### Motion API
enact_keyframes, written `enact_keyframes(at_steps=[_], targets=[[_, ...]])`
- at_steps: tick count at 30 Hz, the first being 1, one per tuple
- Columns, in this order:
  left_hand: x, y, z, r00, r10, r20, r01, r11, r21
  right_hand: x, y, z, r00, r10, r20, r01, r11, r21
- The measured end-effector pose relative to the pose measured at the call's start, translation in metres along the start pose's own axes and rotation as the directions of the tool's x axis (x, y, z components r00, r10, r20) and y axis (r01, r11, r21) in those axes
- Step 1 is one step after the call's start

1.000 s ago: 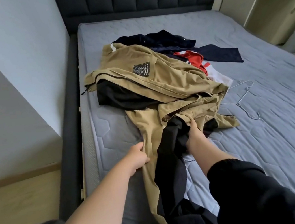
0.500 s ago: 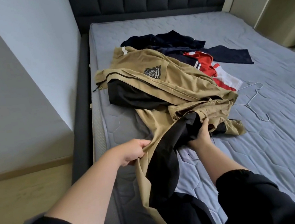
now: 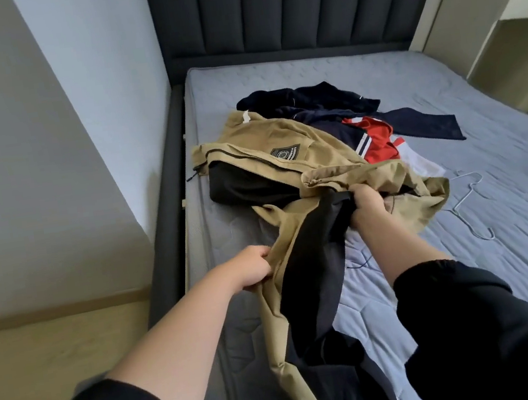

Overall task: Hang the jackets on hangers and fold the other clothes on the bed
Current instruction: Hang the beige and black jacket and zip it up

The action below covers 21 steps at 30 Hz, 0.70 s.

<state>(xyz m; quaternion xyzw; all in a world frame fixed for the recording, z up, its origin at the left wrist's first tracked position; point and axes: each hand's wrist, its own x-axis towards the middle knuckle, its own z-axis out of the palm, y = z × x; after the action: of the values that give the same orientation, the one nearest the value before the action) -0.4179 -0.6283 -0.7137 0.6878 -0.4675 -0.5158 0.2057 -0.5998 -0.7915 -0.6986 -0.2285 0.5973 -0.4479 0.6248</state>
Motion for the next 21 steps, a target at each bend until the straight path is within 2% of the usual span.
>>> enact_keyframes(at_steps=[5, 9, 11, 14, 16, 18, 19, 21], targets=[[-0.013, 0.027, -0.029, 0.975, 0.062, -0.211, -0.105, 0.974, -0.201, -0.039, -0.045, 0.036, 0.979, -0.168, 0.114, 0.187, 0.963, -0.193], [-0.034, 0.062, -0.058, 0.913, 0.169, -0.373, -0.252, 0.950, -0.186, -0.089, -0.081, 0.060, 0.916, -0.279, 0.288, 0.334, 0.928, -0.166], [-0.050, 0.079, -0.076, 0.857, 0.186, -0.481, -0.309, 0.932, -0.189, -0.120, -0.100, 0.071, 0.866, -0.328, 0.376, 0.401, 0.907, -0.131], [-0.082, 0.103, -0.107, 0.707, 0.219, -0.673, -0.400, 0.908, -0.124, -0.164, -0.135, 0.085, 0.785, -0.417, 0.458, 0.550, 0.810, -0.205], [-0.106, 0.115, -0.126, 0.632, 0.269, -0.727, -0.458, 0.886, -0.071, -0.201, -0.162, 0.092, 0.698, -0.500, 0.512, 0.686, 0.672, -0.278], [-0.132, 0.124, -0.139, 0.604, 0.310, -0.735, -0.533, 0.842, -0.083, -0.236, -0.185, 0.098, 0.568, -0.589, 0.575, 0.809, 0.528, -0.258], [-0.145, 0.129, -0.145, 0.615, 0.295, -0.731, -0.574, 0.803, -0.159, -0.253, -0.193, 0.101, 0.503, -0.617, 0.605, 0.849, 0.485, -0.211], [-0.170, 0.135, -0.156, 0.709, 0.227, -0.668, -0.616, 0.661, -0.429, -0.285, -0.202, 0.108, 0.358, -0.687, 0.632, 0.912, 0.402, -0.080]])
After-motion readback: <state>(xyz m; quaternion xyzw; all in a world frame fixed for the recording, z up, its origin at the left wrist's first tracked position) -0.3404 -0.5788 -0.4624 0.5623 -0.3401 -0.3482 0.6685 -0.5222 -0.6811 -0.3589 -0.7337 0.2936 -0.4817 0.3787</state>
